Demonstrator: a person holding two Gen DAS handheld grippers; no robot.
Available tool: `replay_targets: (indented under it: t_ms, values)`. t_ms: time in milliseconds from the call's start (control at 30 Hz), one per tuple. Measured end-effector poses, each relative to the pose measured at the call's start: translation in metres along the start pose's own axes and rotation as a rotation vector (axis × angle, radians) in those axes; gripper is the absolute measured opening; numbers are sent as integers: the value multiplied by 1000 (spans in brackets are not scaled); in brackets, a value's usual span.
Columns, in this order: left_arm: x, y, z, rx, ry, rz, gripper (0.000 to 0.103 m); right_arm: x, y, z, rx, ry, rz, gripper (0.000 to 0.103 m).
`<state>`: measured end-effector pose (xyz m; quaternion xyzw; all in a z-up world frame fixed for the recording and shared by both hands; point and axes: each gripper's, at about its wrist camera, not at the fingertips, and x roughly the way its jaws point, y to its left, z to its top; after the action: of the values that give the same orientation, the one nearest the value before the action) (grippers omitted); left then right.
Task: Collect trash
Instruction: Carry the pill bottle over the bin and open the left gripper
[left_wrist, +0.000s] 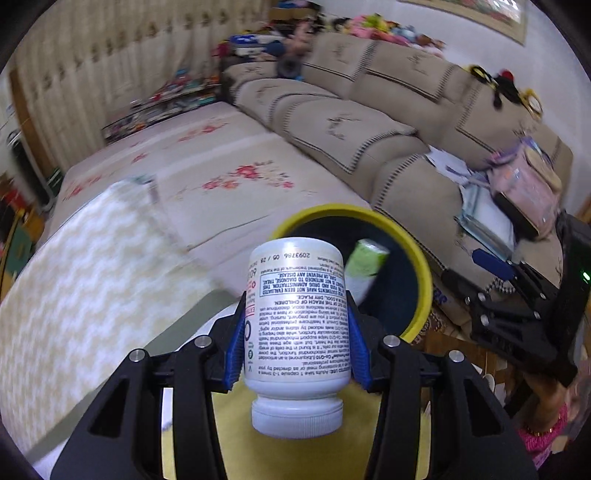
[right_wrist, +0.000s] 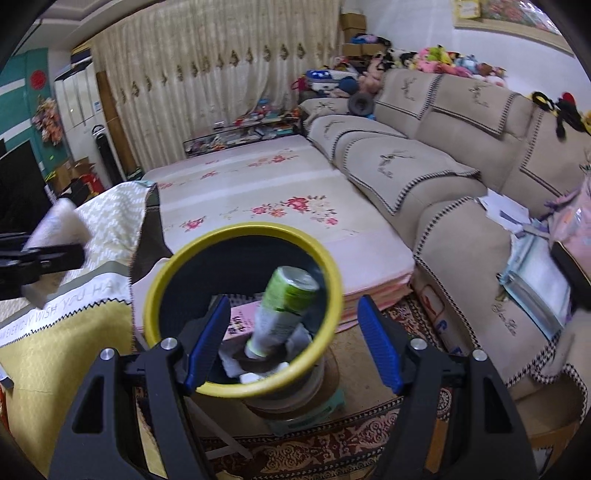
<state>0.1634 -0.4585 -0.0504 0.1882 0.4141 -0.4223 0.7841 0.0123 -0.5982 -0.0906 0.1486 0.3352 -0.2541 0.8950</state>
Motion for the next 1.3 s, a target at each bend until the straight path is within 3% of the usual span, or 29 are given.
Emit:
replay_targets:
  t_ms: [167, 300, 367, 467, 600, 667, 767, 900, 1100, 1300]
  values:
    - [46, -28, 26, 17, 50, -37, 47, -7, -21, -6, 39, -8, -20, 68]
    - [81, -30, 41, 18, 60, -20, 47, -6, -29, -9, 54, -2, -19, 68]
    - [94, -26, 49, 20, 53, -5, 58, -5, -29, -9, 53, 3, -15, 68]
    - [87, -20, 50, 11, 26, 20, 71, -4, -24, -10, 43, 7, -5, 68]
    - [39, -8, 41, -13, -43, 1, 74, -5, -7, -11, 16, 11, 33, 68]
    - [-6, 3, 25, -37, -109, 3, 80, -5, 9, -13, -12, 13, 61, 68]
    - [-57, 22, -1, -77, -165, 37, 82, -6, 41, -18, -70, 21, 118, 68]
    - [-123, 61, -60, -186, -225, 110, 84, -13, 92, -28, -155, 28, 208, 68]
    - [-205, 123, -168, -368, -272, 340, 85, -35, 179, -53, -304, 34, 365, 68]
    - [-247, 163, -262, -543, -278, 476, 85, -70, 261, -86, -425, 18, 553, 68]
